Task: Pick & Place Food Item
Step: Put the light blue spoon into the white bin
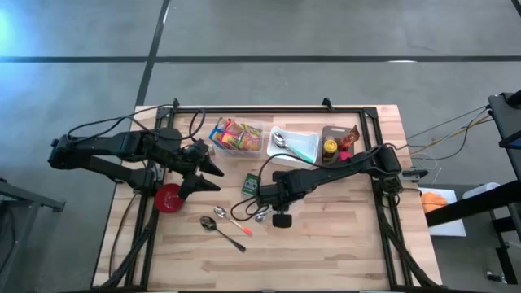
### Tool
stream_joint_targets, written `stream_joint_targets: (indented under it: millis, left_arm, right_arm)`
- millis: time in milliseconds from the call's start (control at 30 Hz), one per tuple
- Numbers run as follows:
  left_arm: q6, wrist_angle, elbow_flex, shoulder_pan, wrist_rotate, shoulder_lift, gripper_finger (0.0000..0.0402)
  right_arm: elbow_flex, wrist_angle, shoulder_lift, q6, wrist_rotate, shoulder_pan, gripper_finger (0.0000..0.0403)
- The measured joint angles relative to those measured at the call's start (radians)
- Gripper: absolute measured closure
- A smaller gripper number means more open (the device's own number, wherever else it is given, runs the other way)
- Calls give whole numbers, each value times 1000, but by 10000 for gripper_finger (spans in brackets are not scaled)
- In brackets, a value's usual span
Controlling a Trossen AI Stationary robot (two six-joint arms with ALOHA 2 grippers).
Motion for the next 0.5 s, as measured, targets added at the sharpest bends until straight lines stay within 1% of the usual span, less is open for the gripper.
stream_joint_targets:
  millis: [100, 267, 367, 500]
  left_arm:
    - [22, 3, 0, 0, 0, 0, 102]
    - [29, 6, 0, 0, 0, 0, 102]
    - [30, 6, 0, 0, 0, 0, 102]
    - [33, 6, 0, 0, 0, 0, 102]
  right_arm:
    - [-2, 38, 0, -10, -18, 1, 308]
    - [-2, 73, -1, -72, -15, 5, 221]
    - [-14, 94, -1, -83, -14, 14, 186]
    - [-34, 120, -1, -84, -14, 20, 158]
